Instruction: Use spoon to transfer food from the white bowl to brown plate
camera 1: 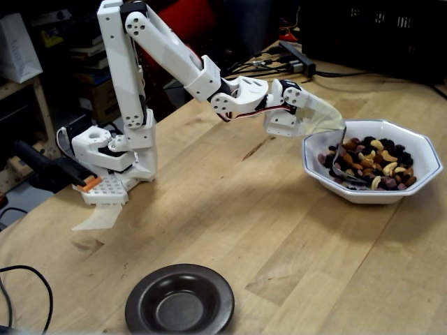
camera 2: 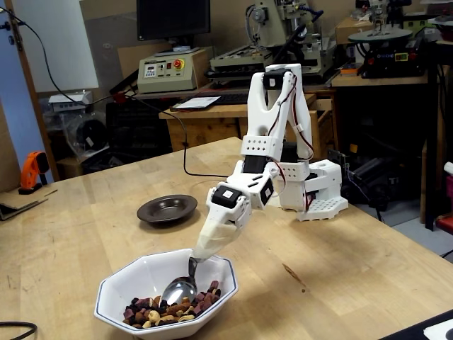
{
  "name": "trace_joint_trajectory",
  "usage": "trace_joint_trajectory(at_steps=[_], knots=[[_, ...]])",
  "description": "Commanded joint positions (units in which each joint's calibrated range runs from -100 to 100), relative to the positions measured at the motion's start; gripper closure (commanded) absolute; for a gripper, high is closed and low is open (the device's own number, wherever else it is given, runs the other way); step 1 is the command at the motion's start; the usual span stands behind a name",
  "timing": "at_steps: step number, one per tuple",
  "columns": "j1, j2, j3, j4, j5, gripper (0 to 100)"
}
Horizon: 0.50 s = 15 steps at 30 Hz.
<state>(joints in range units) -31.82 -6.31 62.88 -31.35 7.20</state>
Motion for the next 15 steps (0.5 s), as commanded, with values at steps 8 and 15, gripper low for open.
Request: trace_joint_trajectory(at_steps=[8, 15], knots=[[-0.47, -1.26, -2.7, -1.3, -7.96, 96], [-0.47, -1.43, -2.7, -1.37, -10.89, 96]])
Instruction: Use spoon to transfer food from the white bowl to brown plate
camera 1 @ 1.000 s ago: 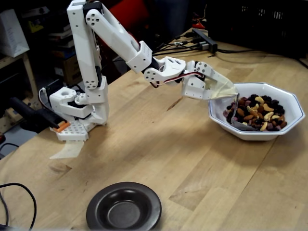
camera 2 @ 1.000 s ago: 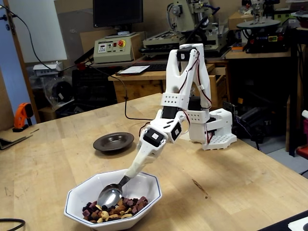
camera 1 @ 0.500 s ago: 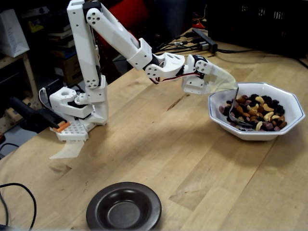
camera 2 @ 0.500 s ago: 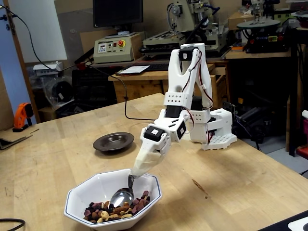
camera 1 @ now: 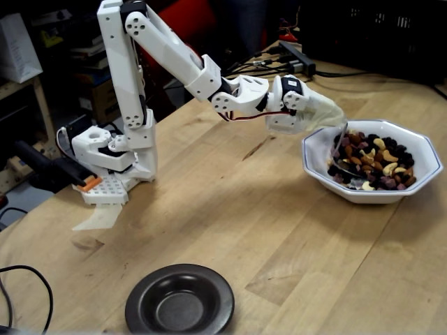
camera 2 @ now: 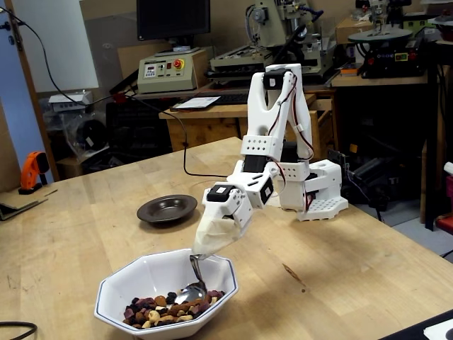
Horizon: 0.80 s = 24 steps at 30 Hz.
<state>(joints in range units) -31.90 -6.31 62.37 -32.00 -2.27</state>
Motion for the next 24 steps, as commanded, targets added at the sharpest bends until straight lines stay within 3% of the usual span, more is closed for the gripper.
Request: trace_joint_trajectory(at_steps=[1, 16, 24], knots=[[-0.32, -1.95, -2.29, -0.73, -1.66, 96], [0.56, -10.08, -2.2, -0.97, -1.86, 96], [5.45, -9.56, -2.29, -8.56, -1.86, 96]])
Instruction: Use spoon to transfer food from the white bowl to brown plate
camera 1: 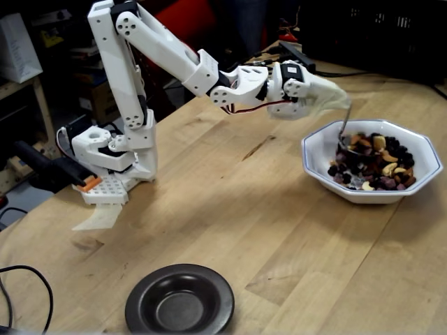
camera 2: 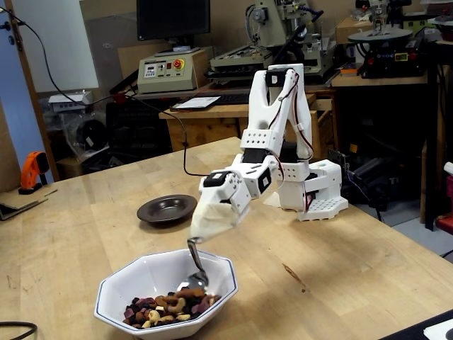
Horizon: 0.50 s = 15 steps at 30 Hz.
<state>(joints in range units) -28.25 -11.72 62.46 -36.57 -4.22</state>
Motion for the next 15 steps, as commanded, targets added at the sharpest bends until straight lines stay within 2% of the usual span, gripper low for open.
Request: trace_joint_trajectory(at_steps=[1, 15], knots=[[2.17, -4.15, -2.37, -4.69, 0.1, 96], [2.69, -4.84, -2.28, -6.59, 0.1, 96]])
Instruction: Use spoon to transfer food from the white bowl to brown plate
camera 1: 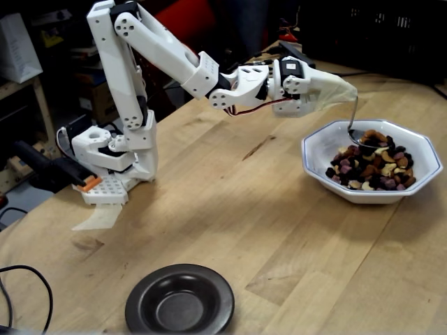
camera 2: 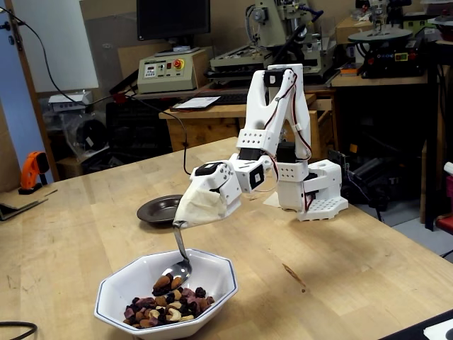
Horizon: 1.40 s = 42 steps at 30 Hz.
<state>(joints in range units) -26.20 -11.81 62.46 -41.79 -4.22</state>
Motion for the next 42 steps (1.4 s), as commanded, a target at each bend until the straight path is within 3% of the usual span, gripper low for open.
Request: trace_joint_trajectory(at_steps=[1, 11, 42], knots=[[0.65, -4.75, -2.28, -1.37, 0.1, 96], [1.54, -12.97, -2.02, -0.74, 0.15, 96], [31.61, -16.39, -1.31, -0.58, 0.15, 96]])
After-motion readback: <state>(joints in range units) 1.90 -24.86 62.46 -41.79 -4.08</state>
